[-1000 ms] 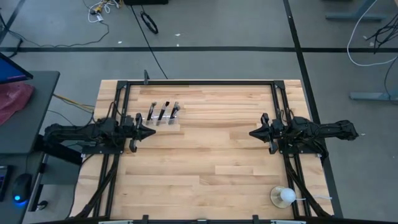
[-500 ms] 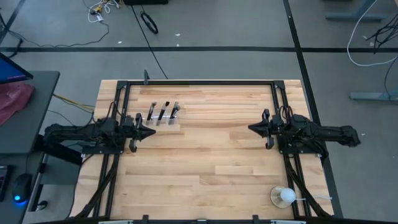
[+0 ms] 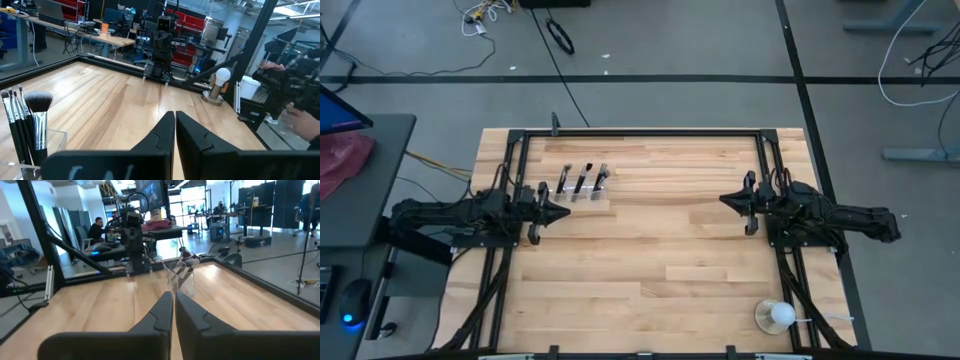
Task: Put items in baskets/containers
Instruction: Return to Home Position
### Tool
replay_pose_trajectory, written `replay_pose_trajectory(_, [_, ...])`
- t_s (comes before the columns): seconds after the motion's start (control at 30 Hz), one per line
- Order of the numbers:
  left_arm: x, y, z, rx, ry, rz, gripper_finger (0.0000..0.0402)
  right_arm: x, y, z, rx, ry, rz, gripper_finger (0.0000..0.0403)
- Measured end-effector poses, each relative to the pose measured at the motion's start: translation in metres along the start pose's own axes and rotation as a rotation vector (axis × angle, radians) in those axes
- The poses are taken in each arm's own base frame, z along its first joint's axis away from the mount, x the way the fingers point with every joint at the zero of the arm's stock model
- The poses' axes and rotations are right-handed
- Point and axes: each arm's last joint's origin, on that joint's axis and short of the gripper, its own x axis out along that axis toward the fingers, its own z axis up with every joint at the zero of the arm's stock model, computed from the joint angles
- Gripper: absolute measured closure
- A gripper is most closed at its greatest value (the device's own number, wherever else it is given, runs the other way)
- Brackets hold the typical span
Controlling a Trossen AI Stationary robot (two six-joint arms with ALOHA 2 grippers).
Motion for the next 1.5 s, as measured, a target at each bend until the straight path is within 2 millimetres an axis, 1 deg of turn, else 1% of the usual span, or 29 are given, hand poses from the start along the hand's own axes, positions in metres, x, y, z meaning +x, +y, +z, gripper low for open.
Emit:
replay_pose_trajectory(1.3, [0.0, 0.0, 0.0, 0.001, 0.0, 0.0, 0.0381, 0.0007, -0.0004, 0.0, 0.014, -0.001, -0.008, 0.038])
replay_pose_trajectory(1.43, [-0.0002, 0.0001, -0.0012, 0.077, 0.013, -0.002, 0.0381, 0.0007, -0.0004, -0.0002, 0.014, 0.0, -0.008, 0.038])
replay_pose_trajectory(1.5, [-0.0002, 0.0007, -0.0017, 0.085, 0.019, 0.004, 0.0381, 0.0007, -0.0004, -0.0001, 0.014, -0.001, -0.007, 0.038])
